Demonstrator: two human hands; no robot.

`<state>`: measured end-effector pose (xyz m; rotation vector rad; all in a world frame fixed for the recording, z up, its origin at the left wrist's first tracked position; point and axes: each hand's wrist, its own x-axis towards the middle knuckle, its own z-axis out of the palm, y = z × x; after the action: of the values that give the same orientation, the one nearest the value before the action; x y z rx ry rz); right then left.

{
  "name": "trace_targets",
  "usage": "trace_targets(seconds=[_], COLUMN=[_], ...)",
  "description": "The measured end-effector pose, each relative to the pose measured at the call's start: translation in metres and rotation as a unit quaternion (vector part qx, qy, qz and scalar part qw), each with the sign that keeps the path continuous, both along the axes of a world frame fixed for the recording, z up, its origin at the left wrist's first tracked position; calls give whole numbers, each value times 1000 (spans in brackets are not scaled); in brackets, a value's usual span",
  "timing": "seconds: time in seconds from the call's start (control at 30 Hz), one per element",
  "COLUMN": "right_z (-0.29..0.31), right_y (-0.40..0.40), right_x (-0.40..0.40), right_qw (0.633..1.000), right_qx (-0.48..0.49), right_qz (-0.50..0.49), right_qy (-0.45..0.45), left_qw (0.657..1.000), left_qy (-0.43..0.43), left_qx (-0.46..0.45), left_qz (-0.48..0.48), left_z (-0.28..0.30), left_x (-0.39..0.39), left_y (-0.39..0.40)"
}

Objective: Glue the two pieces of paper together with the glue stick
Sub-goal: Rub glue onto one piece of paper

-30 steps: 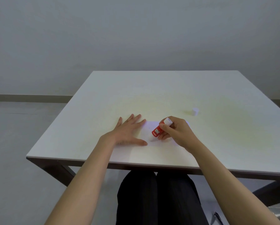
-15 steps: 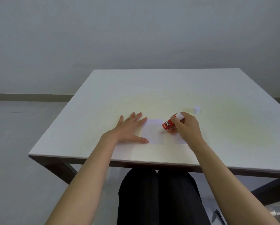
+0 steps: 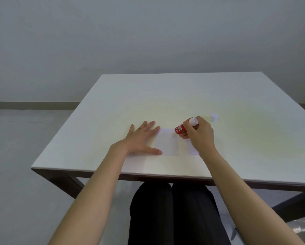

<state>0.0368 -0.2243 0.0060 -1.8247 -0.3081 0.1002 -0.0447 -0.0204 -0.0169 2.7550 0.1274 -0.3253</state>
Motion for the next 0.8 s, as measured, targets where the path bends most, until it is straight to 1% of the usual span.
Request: trace_targets(seconds=[0.1,0.13,0.17,0.23,0.3,0.37,0.43,0.53,0.6,0.67,0.8], right_z=[-4,-6,-6,-6,-5,-4,-4,-2,0,2,1], right_y=[14,17,18,17,14,12,11,14,16,16,8], right_x=[-8,-7,-6,1,9,9,2,-5,-2,4,16], right_qw=[995,993,993,996,999,1000,1000,995,992,995,1000], right_qx=[16,15,21,39,22,2,1,-3,-17,-18,-1], right_qz=[92,104,100,58,4,-12,19,98,121,100,16], right_qy=[40,47,53,59,42,14,9,12,11,14,11], left_qw=[1000,1000,1000,1000,1000,1000,1000,1000,1000,1000,1000], left_qy=[1,2,2,1,0,-1,-2,-4,-1,3,3], left_qx=[5,3,3,11,14,14,13,9,8,10,10], left_qz=[0,1,0,-3,-3,-3,-4,1,4,3,0], left_z=[0,-1,-1,-2,-2,-3,-3,-1,0,1,1], left_x=[1,1,2,2,2,2,2,1,0,0,-1], left_y=[0,0,-1,0,1,1,-1,-2,-3,-4,-3])
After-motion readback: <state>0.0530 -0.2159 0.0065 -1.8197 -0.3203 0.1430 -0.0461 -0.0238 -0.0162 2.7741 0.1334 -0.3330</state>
